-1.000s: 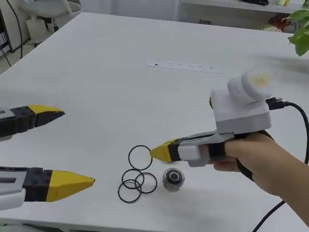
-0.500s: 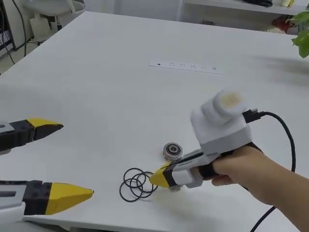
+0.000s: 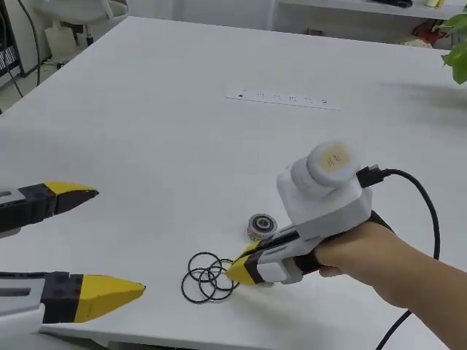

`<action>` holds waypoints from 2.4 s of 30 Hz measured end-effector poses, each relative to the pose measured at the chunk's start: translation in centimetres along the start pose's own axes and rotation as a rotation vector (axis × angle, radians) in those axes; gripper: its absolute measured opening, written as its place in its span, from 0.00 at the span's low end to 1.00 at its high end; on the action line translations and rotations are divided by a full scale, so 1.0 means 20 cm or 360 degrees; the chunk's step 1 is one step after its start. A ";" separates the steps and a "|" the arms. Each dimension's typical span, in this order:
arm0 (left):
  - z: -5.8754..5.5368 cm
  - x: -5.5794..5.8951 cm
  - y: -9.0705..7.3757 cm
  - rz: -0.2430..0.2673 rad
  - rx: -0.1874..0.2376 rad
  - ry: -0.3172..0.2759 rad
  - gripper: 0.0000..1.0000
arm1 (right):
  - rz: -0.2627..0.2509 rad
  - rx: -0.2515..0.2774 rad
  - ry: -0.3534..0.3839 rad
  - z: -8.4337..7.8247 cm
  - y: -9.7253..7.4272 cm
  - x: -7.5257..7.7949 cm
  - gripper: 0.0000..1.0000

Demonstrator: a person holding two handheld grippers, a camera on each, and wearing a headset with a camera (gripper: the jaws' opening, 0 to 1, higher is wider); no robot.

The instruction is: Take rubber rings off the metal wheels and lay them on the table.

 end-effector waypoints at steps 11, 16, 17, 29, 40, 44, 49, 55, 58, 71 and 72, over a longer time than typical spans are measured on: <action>-0.01 0.00 0.00 -0.0006 -0.0007 -0.0007 0.80 | -0.0053 0.0118 -0.0143 0.07 -0.08 -0.04 0.08; -0.01 0.00 0.01 -0.0013 -0.0012 -0.0001 0.81 | -0.0079 0.0124 -0.0351 0.09 -0.10 -0.09 0.12; -0.01 0.00 0.01 -0.0014 -0.0014 0.0001 0.81 | -0.0078 0.0129 -0.0359 0.10 -0.11 -0.09 0.14; 0.01 -0.02 0.02 -0.0033 -0.0012 0.0011 0.82 | -0.0155 0.0283 -0.0441 0.18 -0.28 -0.14 0.43; 0.02 -0.04 0.02 -0.0038 -0.0010 0.0025 0.83 | -0.0182 0.0455 -0.0346 0.11 -0.47 -0.15 0.64; 0.03 -0.04 0.01 -0.0033 -0.0008 0.0029 0.84 | -0.0209 0.0542 -0.0304 0.07 -0.54 -0.14 0.72; 0.02 -0.05 0.00 -0.0017 -0.0015 0.0022 0.84 | -0.0254 0.0587 -0.0274 -0.01 -0.59 -0.13 0.80; 0.01 -0.05 -0.02 0.0005 -0.0016 0.0011 0.85 | -0.0320 0.0618 -0.0167 -0.14 -0.64 -0.10 0.96; 0.00 -0.06 -0.02 0.0017 -0.0019 0.0001 0.85 | -0.0363 0.0639 -0.0086 -0.21 -0.65 -0.09 0.97; -0.07 -0.07 -0.04 0.0030 -0.0061 -0.0045 0.85 | -0.0492 0.0491 0.0196 -0.48 -0.61 -0.03 0.99; -0.08 -0.07 -0.04 0.0032 -0.0064 -0.0055 0.85 | -0.0495 0.0473 0.0206 -0.49 -0.60 -0.03 0.99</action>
Point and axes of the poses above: the centre of the closed fingertips' face, and the gripper's own axes: y roughly forward along the fingers, x roughly to its right, z roughly out of its top, the point moved 10 cm from there along -y, roughly backward along the fingers, and after that the axes turned 5 degrees about -x, right-handed, at the moved point
